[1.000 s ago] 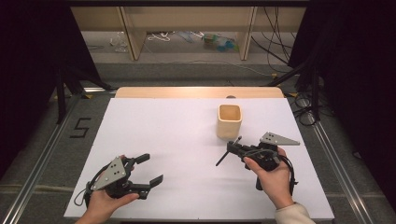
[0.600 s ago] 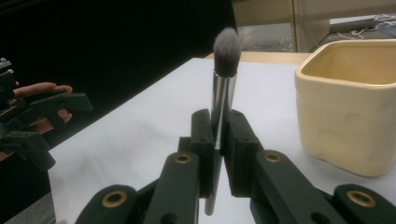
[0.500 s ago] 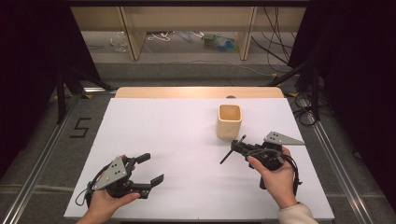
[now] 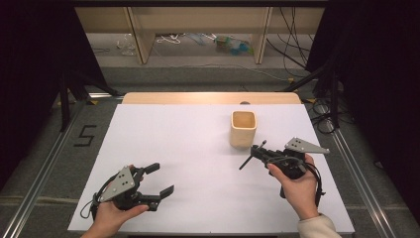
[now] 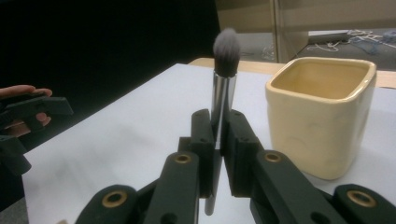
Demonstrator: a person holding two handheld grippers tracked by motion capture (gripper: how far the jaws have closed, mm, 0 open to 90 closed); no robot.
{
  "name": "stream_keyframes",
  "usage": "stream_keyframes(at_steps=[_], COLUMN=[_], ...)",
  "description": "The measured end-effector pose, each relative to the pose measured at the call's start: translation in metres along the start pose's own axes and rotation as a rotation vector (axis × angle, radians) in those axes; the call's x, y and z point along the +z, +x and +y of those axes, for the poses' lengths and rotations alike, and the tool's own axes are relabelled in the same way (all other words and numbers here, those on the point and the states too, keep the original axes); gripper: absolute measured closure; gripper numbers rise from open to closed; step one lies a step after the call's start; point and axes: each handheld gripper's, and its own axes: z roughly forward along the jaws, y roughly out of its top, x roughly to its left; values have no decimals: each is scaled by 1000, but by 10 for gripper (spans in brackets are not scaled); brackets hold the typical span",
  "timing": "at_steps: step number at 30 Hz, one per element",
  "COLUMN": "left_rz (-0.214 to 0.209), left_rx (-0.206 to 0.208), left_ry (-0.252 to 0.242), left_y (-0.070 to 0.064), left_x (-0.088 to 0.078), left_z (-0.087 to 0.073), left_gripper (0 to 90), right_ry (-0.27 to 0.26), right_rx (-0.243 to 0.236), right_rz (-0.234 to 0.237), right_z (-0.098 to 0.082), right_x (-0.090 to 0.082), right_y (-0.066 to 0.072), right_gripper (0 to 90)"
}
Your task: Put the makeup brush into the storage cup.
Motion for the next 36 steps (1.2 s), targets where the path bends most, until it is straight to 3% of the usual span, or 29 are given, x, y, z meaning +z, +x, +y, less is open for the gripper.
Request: stream_keyframes(at_steps=[1,7,11,17,20,21,23,25,33,36], left_rz=[11,10,8,9,9,9,9,9,7,8], left_rx=[-6,-3,-4,-4,-10,-9,-9,-10,-14,-13], left_ry=[11,9,10,9,9,10,11,10,9,9], left_y=[-1,-1,-1,-1,-1,-1,-1,-1,0,0], left_x=[-1,0,-1,0,0,0,0,0,0,0], left_z=[0,0,0,0,0,0,0,0,-1,0], left_gripper=[147,147,146,147,147,147,147,147,147,147], right_ry=[-13,-34,5,-22,-9,-29,1,-7,-37,-13], right_rx=[-19,-27,-44,-64,-52,-63,-56,-74,-72,-66], right_rz=[-4,-23,-40,-49,-53,-55,-64,-73,-72,-79], right_z=[0,2,4,7,9,10,12,14,19,20], right_x=[0,-1,-3,1,1,2,0,0,2,1], right_y=[-2,-4,-5,-6,-7,-8,-8,-10,-13,-14], right_gripper=[838,837,837,837,838,838,838,837,838,837])
